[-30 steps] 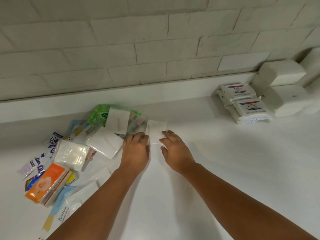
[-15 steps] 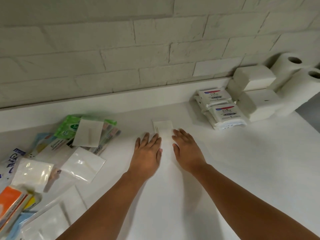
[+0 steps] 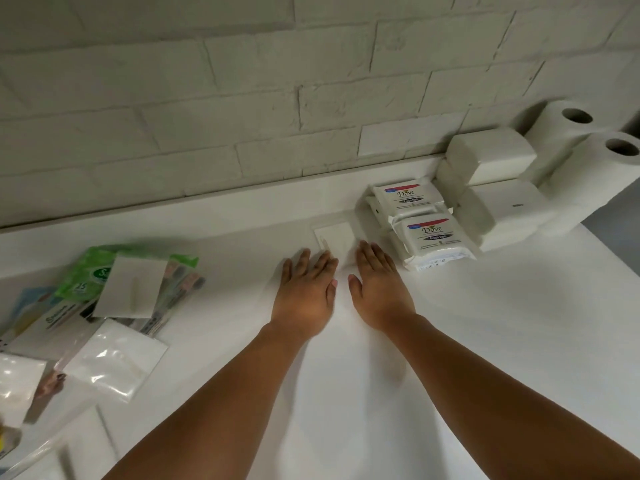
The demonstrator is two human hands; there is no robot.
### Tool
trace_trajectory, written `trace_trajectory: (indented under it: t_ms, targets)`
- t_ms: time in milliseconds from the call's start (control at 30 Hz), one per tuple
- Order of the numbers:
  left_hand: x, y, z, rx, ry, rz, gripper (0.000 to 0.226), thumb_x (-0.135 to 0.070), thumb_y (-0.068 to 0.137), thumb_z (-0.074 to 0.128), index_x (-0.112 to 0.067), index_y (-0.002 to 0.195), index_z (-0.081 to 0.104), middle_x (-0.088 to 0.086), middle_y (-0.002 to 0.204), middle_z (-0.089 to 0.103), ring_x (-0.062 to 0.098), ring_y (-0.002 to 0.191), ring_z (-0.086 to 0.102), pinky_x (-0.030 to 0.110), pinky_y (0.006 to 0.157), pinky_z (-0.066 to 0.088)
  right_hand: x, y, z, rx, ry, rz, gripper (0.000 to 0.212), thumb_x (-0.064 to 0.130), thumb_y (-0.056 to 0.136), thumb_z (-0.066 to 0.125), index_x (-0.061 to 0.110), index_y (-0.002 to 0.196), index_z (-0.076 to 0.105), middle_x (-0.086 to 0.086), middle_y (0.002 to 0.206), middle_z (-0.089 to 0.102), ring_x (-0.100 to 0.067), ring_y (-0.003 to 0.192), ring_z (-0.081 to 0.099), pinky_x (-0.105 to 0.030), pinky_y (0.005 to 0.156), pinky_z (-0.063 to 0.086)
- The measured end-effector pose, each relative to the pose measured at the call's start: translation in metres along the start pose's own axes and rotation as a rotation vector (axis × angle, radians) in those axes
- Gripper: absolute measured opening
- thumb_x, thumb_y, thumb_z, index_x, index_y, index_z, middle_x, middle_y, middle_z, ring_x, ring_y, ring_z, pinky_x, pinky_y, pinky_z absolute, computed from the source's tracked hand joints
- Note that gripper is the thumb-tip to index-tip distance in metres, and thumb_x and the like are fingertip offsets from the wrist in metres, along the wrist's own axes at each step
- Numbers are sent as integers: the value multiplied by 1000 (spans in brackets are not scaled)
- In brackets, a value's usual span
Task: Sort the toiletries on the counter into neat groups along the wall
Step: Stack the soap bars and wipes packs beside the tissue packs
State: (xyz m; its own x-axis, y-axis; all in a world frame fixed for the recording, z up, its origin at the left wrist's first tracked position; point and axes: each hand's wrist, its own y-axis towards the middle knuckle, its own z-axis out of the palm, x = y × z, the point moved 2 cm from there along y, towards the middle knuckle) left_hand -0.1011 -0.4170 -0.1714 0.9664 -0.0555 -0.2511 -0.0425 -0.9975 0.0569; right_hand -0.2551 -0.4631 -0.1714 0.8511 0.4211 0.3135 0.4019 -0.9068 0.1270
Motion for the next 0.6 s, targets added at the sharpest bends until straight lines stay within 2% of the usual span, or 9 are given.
trace_trajectory:
  t_ms: [167,400,600]
  targets:
    - [-6,20,3,-7,-14,4,49,-34,104,32,-29,152,35,-11,161,30,27,152,16,49,122,8,-5,2,1,-57,61,-6,54,17,93,39,-3,143,43,-20,149,43,-33,143,36,-44,119,29]
    - [-6,34,5,-4,-11,14,48,-35,103,33,-31,151,36,-13,161,29,25,151,17,48,121,9,-14,11,3,-59,0,-2,55,20,95,40,-1,147,38,-15,154,37,-30,146,30,-34,120,16]
    - [-6,33,5,-14,-8,17,49,-35,103,31,-31,151,36,-10,161,29,25,151,17,48,122,9,-14,10,3,-86,-2,-5,62,30,92,27,-2,143,44,-17,151,43,-32,142,37,-38,119,23]
